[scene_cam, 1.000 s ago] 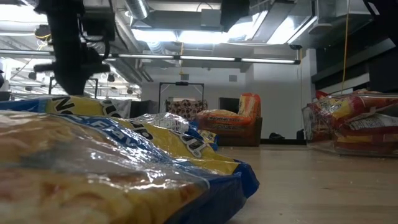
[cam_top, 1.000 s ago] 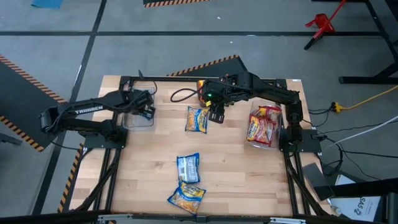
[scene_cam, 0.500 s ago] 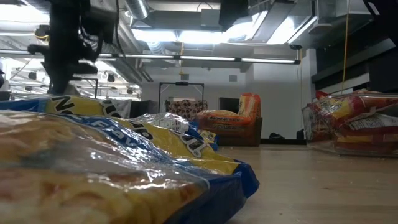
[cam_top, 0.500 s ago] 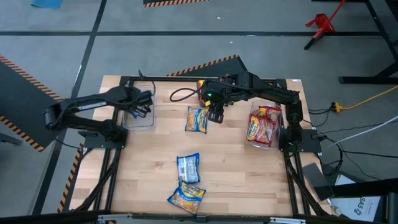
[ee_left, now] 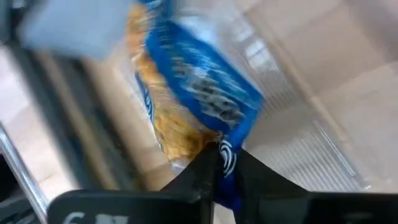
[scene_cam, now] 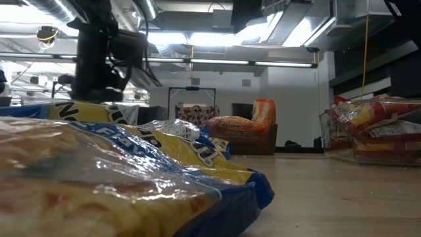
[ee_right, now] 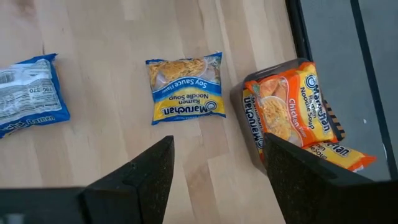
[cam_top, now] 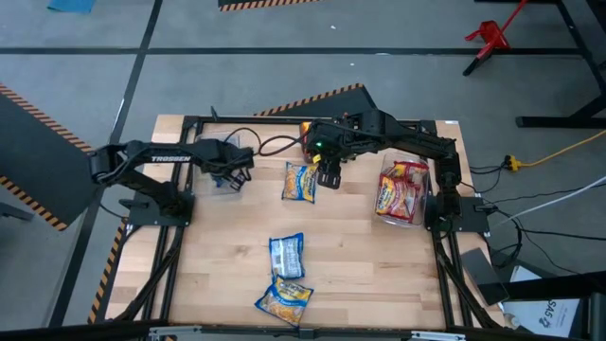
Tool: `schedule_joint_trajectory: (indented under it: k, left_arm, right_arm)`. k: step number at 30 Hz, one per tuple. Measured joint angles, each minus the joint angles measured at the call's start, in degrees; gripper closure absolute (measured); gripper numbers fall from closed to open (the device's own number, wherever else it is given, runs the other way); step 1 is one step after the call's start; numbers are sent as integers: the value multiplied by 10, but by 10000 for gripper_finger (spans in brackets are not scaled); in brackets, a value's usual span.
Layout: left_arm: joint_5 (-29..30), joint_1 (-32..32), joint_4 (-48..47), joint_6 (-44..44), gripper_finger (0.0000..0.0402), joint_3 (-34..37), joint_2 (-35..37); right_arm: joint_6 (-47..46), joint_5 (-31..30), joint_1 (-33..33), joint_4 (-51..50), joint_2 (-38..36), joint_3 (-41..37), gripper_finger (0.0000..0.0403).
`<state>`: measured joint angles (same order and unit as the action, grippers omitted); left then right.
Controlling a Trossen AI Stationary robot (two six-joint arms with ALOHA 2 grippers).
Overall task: Sort Maruchan noodles
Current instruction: Put the blue noodle pack into the left transparent bin
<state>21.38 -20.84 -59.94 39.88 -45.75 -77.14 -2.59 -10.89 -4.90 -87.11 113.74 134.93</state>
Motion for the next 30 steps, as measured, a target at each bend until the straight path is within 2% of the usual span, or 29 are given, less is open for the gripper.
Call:
schedule_joint_trajectory:
  k: [7,18,21,25,30]
  left_arm:
    - [-62,3,36,-10,342,-14,8]
    - [-153,3,148,-11,258,-14,27]
    - [-176,2,157,-4,253,-14,31]
    - [-213,2,153,33,255,-24,74]
    - [-214,2,126,55,256,-78,148]
  right_arm:
    - [13,0,0,1,0,0,174]
    - [16,0,0,10,0,0,174]
    - [16,0,0,17,0,0,174]
    - [17,0,0,41,0,0,174]
    - [33,43,0,151,0,-11,174]
